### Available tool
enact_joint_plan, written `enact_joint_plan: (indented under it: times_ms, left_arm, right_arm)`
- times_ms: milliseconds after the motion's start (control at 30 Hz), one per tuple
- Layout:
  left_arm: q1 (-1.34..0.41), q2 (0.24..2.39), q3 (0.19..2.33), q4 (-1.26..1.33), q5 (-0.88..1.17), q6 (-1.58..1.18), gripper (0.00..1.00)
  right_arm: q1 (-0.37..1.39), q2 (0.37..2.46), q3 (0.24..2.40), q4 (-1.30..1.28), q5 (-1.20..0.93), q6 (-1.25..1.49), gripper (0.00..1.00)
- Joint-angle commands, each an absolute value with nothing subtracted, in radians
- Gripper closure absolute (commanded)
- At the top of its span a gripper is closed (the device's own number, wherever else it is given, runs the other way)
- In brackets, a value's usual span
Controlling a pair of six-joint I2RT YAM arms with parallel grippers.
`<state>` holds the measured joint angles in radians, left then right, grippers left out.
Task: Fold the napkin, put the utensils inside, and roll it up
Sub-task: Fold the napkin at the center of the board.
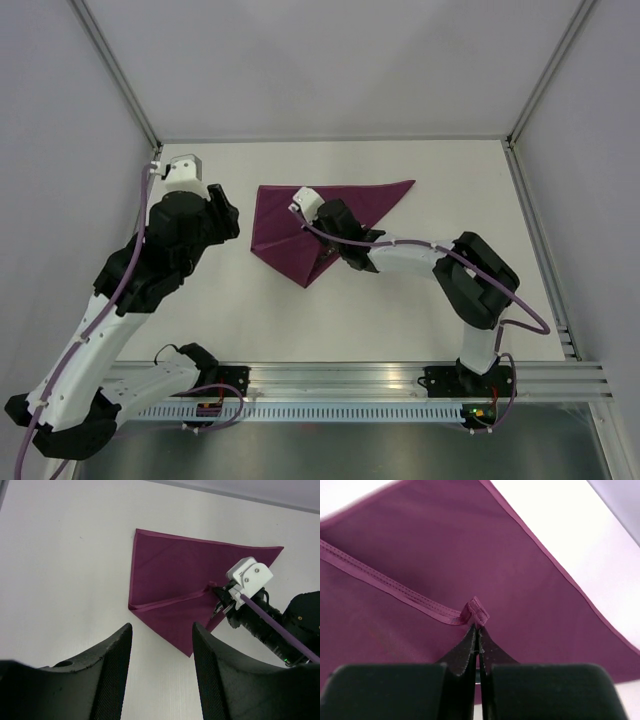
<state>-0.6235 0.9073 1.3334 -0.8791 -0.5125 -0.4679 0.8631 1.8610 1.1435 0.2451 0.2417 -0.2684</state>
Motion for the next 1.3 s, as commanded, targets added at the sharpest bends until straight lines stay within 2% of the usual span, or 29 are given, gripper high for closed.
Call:
enact_joint_plan:
  times_ms: [0,300,1133,1233,1267]
  left_arm:
    - [-0.621,0.917,1.316,-0.796,-0.474,-0.431,0.43]
    - [-0.623,0.934,1.287,-0.752,-0.434,-0.419,0.43]
    - [-0.621,0.965,1.236,-0.703,-0.385,-0.419,0.43]
    - [-0.621,0.965,1.232,-0.699,-0.379,-0.417,0.43]
    - [-0.623,0.965,1.230,-0.698,-0.379,-0.417,0.42]
  right_arm:
    - [0.807,1.819,1.123,0.229,0.244,-0.239,0.96]
    - [0.698,1.838,1.092,0.215,0.249,-0.232,0.96]
    - [0.601,1.859,1.083,0.134,0.196,-0.176,0.96]
    - [0.591,1.865,1.100,0.092,0.173,-0.158,0.95]
    - [0.588,1.865,1.109,0.071,0.169,-0.150,0.91]
